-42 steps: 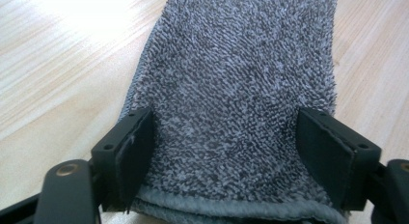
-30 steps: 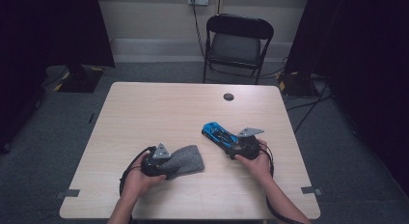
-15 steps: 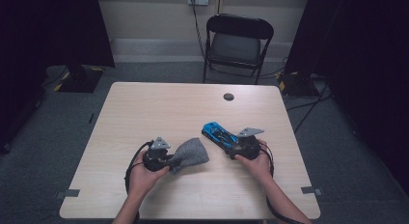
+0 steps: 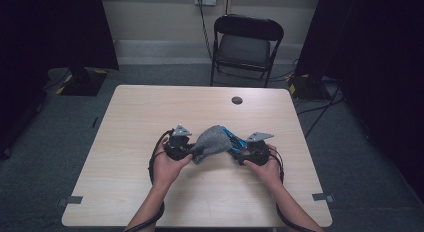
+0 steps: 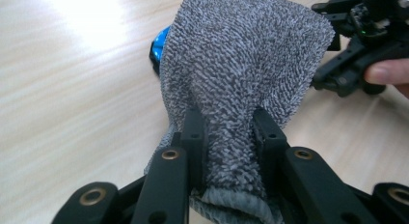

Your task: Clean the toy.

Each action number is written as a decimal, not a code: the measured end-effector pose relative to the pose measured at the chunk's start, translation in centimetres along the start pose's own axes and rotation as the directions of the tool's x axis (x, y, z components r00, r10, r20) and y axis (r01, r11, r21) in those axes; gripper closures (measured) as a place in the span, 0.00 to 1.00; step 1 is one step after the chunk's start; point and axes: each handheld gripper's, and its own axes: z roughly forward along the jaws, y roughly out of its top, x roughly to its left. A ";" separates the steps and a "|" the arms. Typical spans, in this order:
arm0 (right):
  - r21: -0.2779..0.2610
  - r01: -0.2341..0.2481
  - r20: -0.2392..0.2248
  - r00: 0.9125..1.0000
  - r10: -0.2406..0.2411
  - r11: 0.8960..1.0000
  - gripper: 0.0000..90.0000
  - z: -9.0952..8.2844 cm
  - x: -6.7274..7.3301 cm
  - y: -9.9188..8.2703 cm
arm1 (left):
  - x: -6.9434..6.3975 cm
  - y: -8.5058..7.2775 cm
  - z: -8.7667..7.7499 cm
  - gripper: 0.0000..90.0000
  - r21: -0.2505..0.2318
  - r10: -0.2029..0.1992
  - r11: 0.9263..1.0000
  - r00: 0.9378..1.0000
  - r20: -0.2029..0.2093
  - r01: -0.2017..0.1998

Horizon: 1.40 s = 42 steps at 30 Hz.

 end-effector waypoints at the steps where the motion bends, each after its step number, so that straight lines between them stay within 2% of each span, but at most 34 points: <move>1: 0.000 0.000 0.000 1.000 0.000 1.000 0.29 0.0 0.0 0.0 | -0.2 0.3 0.3 0.80 0.000 0.003 1.000 1.000 0.000 -0.003; 3: 0.000 0.000 0.000 1.000 0.000 1.000 0.29 0.0 0.0 0.0 | -0.4 0.9 0.9 0.80 -0.002 0.001 1.000 1.000 0.006 -0.001; 7: 0.000 0.000 0.000 1.000 0.000 1.000 0.29 0.0 0.0 0.0 | -1.1 2.2 2.5 0.80 0.028 0.021 0.999 1.000 0.012 -0.022; 10: 0.000 0.000 0.000 1.000 0.000 1.000 0.29 0.0 0.0 0.0 | -1.9 2.9 3.7 0.80 0.038 0.039 0.998 0.999 0.034 -0.040; 14: 0.000 0.001 -0.001 1.000 -0.001 1.000 0.29 0.0 0.0 0.0 | -3.1 3.4 5.6 0.80 0.108 0.104 0.989 0.994 0.020 -0.105; 16: 0.000 0.001 -0.001 1.000 -0.001 1.000 0.29 0.0 0.0 0.0 | -3.6 3.4 6.4 0.80 0.116 0.111 0.986 0.993 0.050 -0.117; 18: 0.000 0.001 -0.001 1.000 -0.001 1.000 0.29 0.0 0.0 0.0 | -4.3 3.4 7.0 0.80 0.133 0.147 0.979 0.987 0.070 -0.155; 19: 0.000 0.001 -0.002 1.000 -0.001 1.000 0.29 0.0 0.0 0.0 | -4.5 3.4 7.4 0.80 0.160 0.167 0.972 0.984 0.056 -0.174; 20: 0.000 0.001 -0.002 1.000 -0.001 1.000 0.29 0.0 0.0 0.0 | -4.6 3.4 7.5 0.80 0.172 0.180 0.968 0.983 0.041 -0.184; 22: 0.000 0.001 -0.002 1.000 -0.001 1.000 0.29 0.0 0.0 0.0 | -4.6 3.5 7.7 0.80 0.182 0.188 0.965 0.982 0.016 -0.188; 26: 0.000 0.002 -0.003 1.000 -0.002 1.000 0.29 0.0 0.0 0.0 | -4.4 3.8 7.6 0.79 0.198 0.216 0.958 0.976 -0.017 -0.208; 30: 0.000 0.002 -0.004 1.000 -0.002 1.000 0.29 0.0 -0.1 0.0 | -3.9 4.0 7.5 0.79 0.210 0.222 0.956 0.973 -0.057 -0.205; 36: 0.000 0.002 -0.004 1.000 -0.002 1.000 0.29 0.0 -0.1 0.0 | -2.5 4.2 7.6 0.79 0.215 0.204 0.960 0.972 -0.113 -0.177; 38: 0.000 0.002 -0.004 1.000 -0.002 1.000 0.29 0.0 -0.1 0.0 | -2.1 4.2 7.6 0.79 0.214 0.178 0.965 0.977 -0.116 -0.151; 42: 0.000 0.002 -0.004 1.000 -0.002 1.000 0.29 0.0 -0.1 0.0 | -1.3 4.2 7.8 0.79 0.222 0.156 0.967 0.980 -0.127 -0.125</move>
